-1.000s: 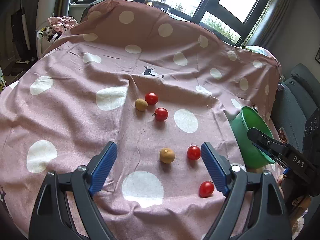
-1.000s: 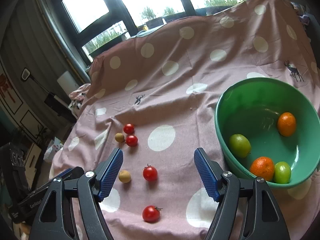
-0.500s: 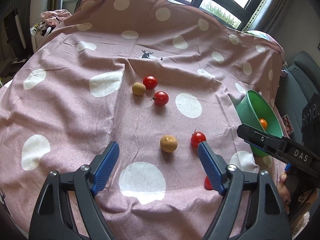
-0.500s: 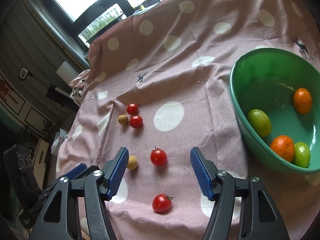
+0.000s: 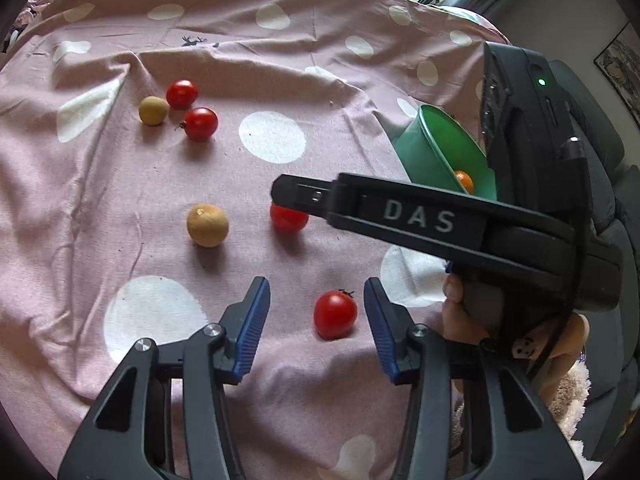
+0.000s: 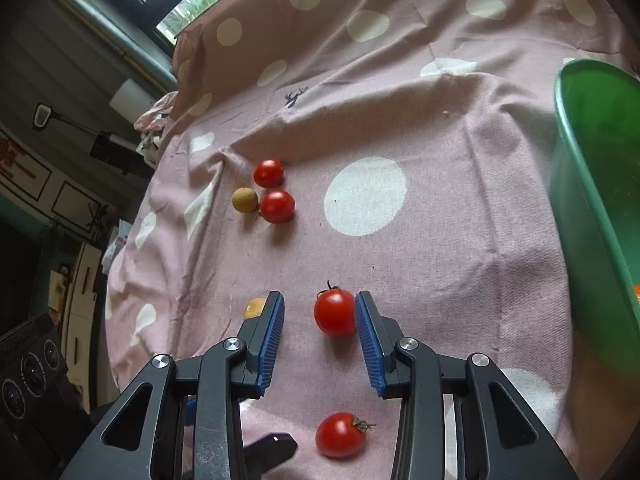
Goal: Organize fruits
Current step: 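Close the right gripper on a red cherry tomato while the left gripper grasps another, then carry both red cherry tomatoes with both grippers over the green bowl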
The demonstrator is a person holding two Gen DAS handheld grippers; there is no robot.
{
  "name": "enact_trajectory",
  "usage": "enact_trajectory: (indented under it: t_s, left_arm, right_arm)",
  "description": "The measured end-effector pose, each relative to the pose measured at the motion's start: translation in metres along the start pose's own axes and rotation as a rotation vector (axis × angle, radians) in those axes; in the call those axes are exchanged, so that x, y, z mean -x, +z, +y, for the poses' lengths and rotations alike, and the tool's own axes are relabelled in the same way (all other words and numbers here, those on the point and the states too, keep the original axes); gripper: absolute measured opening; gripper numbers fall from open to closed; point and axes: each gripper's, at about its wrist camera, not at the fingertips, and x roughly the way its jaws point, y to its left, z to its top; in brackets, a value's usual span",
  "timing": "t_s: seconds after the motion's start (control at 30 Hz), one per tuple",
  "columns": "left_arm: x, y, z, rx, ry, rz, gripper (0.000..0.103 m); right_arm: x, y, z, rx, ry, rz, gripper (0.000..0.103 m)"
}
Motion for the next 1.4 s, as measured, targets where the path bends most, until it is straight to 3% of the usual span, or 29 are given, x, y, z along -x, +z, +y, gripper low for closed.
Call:
enact_trajectory:
  t_s: [0.3,0.37,0.53,0.93,1.2,1.4]
  left_arm:
    - [-0.017,-0.002,0.002,0.053,-0.064,0.067,0.037]
    - [-0.019,-0.002,0.001,0.052,-0.068,0.073,0.036]
    - [-0.023,-0.004,-0.002,0.048,-0.081,0.088,0.034]
    - [-0.033,-0.006,-0.011,-0.006,-0.024,0.089,0.026]
    - [-0.034,-0.007,-0.012,-0.016,-0.004,0.072,0.027]
    - [-0.019,-0.005,-0.021,-0.053,0.022,0.007,0.027]
  right_arm:
    - [-0.015,-0.001,-0.005,0.006,-0.038,0.047,0.039]
    - [-0.017,-0.001,-0.006,0.002,-0.038,0.054,0.032]
    - [-0.016,-0.002,-0.010,-0.006,-0.042,0.053,0.030]
    - [0.006,-0.001,-0.017,-0.028,-0.045,0.015,0.030]
    - [0.017,-0.001,-0.019,-0.043,-0.038,-0.015,0.030]
    - [0.032,-0.002,-0.017,-0.038,-0.025,-0.047,0.030]
